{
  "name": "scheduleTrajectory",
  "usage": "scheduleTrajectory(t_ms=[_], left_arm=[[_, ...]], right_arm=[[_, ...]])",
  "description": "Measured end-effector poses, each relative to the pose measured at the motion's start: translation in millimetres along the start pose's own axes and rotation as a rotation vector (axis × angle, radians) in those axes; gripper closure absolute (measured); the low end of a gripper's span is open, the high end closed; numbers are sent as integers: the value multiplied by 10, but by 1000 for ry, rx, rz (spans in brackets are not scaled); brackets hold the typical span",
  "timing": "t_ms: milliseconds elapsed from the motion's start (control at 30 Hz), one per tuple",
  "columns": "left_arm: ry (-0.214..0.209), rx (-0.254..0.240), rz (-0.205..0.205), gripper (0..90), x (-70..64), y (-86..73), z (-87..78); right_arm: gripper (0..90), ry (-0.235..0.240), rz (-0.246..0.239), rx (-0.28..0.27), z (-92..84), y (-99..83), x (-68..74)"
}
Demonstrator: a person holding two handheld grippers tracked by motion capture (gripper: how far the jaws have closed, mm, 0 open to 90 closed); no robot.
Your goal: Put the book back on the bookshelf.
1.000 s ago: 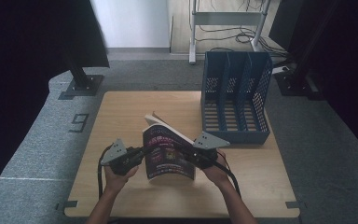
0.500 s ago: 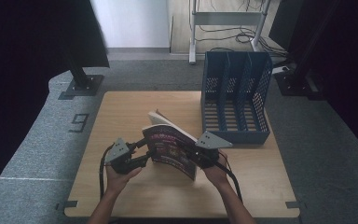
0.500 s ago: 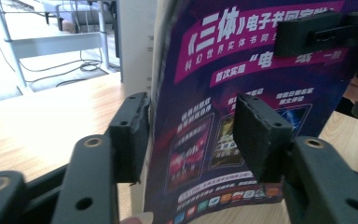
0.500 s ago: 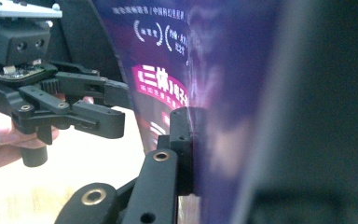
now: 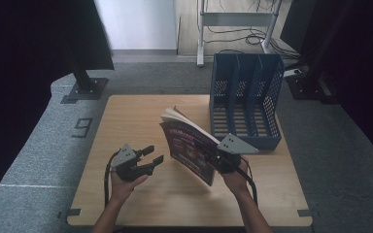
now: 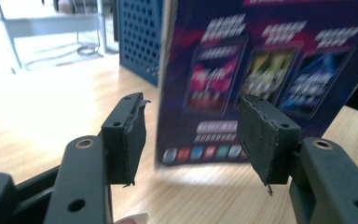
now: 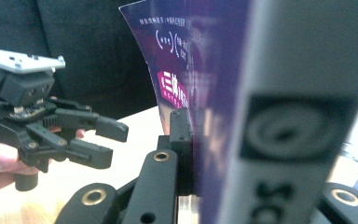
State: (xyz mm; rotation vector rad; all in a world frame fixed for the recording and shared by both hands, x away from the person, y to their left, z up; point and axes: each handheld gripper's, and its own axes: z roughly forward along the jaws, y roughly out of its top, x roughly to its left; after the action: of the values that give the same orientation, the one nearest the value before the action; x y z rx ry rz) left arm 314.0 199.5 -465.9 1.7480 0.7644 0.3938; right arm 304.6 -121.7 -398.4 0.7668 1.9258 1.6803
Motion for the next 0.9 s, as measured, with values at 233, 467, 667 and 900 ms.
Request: scheduleTrajectory(t_ms=[233,467,667,900], left_arm=[[9,47,-11,409,32,-29,22],[18,64,-34,407,66,-55,30],[19,69,-37,407,68,-61,36],[19,71,-43,407,78,-59,26]], right_arm=[[817,-28,11,-20,-102,65,-74],[817,-56,14,-35,-165,128,-109],[817,-77,9,-44,-195,182,-134],[817,-99,13,-52,-243,238,-174]])
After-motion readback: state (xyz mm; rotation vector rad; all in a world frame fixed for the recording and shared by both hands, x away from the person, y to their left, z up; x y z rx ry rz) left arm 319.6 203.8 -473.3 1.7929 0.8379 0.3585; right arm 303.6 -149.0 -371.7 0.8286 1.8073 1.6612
